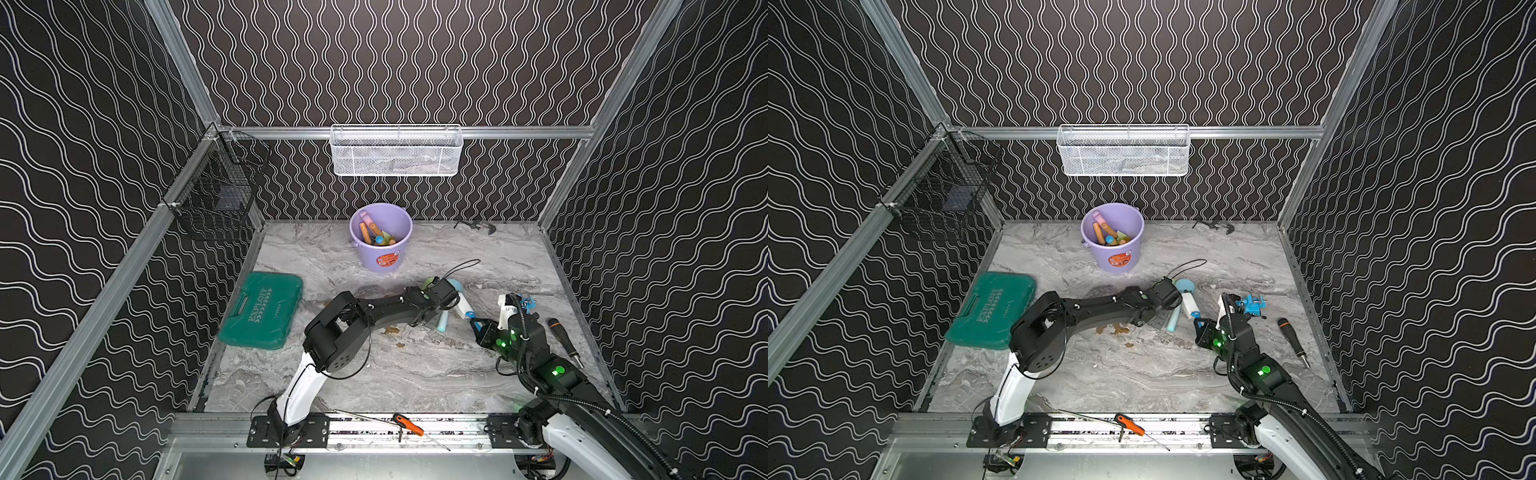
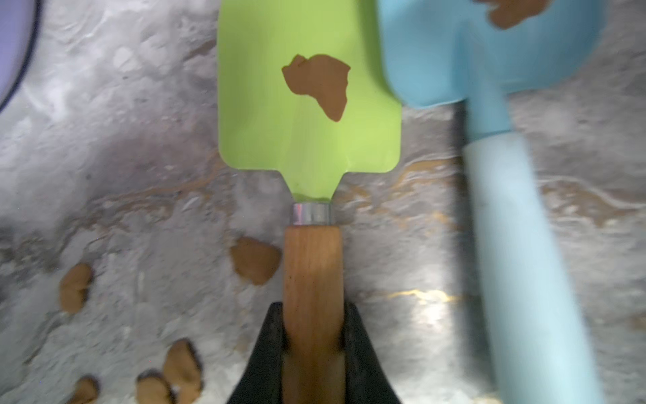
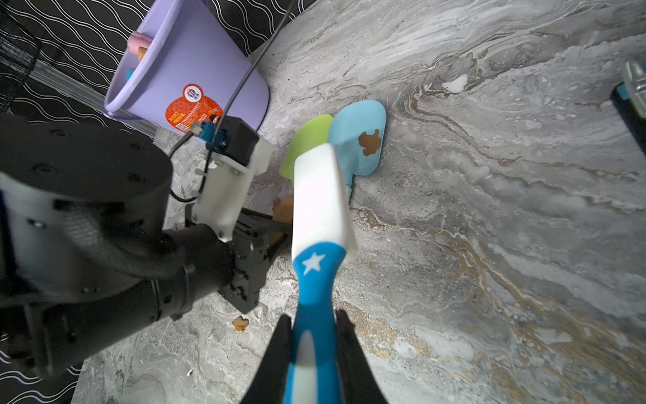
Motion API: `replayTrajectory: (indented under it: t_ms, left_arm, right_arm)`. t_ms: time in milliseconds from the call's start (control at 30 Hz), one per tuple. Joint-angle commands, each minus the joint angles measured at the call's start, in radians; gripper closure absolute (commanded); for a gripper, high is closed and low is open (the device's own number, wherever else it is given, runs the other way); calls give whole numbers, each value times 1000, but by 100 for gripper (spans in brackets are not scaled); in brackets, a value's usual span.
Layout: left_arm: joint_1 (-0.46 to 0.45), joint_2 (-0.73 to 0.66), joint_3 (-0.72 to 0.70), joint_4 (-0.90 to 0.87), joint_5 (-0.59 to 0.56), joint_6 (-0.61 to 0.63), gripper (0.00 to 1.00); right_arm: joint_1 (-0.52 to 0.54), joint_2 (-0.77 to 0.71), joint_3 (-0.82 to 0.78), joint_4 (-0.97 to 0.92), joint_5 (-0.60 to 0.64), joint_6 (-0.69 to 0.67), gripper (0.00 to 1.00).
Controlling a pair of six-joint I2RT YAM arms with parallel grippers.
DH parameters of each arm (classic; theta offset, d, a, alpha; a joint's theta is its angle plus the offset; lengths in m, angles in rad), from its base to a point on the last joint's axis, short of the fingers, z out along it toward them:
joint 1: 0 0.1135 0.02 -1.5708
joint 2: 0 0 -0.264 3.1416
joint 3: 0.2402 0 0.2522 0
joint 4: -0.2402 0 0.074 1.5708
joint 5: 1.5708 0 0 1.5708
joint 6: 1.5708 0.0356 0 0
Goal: Brush the soil off the hand trowel and place it into the bucket
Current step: Pick up the hand trowel from the center of the board, then brush off the soil from the hand trowel.
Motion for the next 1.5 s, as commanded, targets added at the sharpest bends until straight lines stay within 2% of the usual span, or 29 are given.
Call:
replayTrajectory:
  t_ms: [0,67,233,333,467,567,633,733,967,1067,1167,1333,1400,1467]
  left_arm:
    - [22,-18,-1,-31,-32,15,93]
    - [32,-15,18,-52,-40,28,100]
    - [37,-65,55,-160,-26,75,100]
    - [43,-156,15,-235,86,107,100]
    - [62,-267,-38,-400,307,143,100]
    - [64,-360,-87,-494,392,156,100]
    - [64,-427,-115,-543,401,152,100]
    - [64,-510,-146,-603,369,148,100]
    - [64,-631,-228,-614,343,125,100]
    - [64,-655,-235,-618,333,122,100]
    - [64,-675,-236,-622,313,117,100]
    - [72,-703,-247,-637,281,112,100]
    - [82,-713,-262,-638,277,113,100]
    - [95,-723,-275,-636,276,114,100]
  right_arm:
    - [0,6,2,38,8,1,100]
    - [0,11,1,47,9,4,100]
    - [0,29,31,39,-10,-22,100]
    - [0,0,30,62,-70,-47,100]
    - [1,-67,-17,202,-254,-60,100]
    - [1,-34,-8,256,-383,-39,100]
    - [1,35,34,246,-501,-47,100]
    - [7,125,54,265,-603,-14,100]
    - [113,206,63,375,-639,-12,100]
    - [199,273,79,392,-594,-24,100]
    - [249,346,124,286,-465,-34,100]
    - [247,372,133,112,-126,-14,100]
    - [247,351,138,113,-86,-10,100]
    - [248,318,152,151,-110,-24,100]
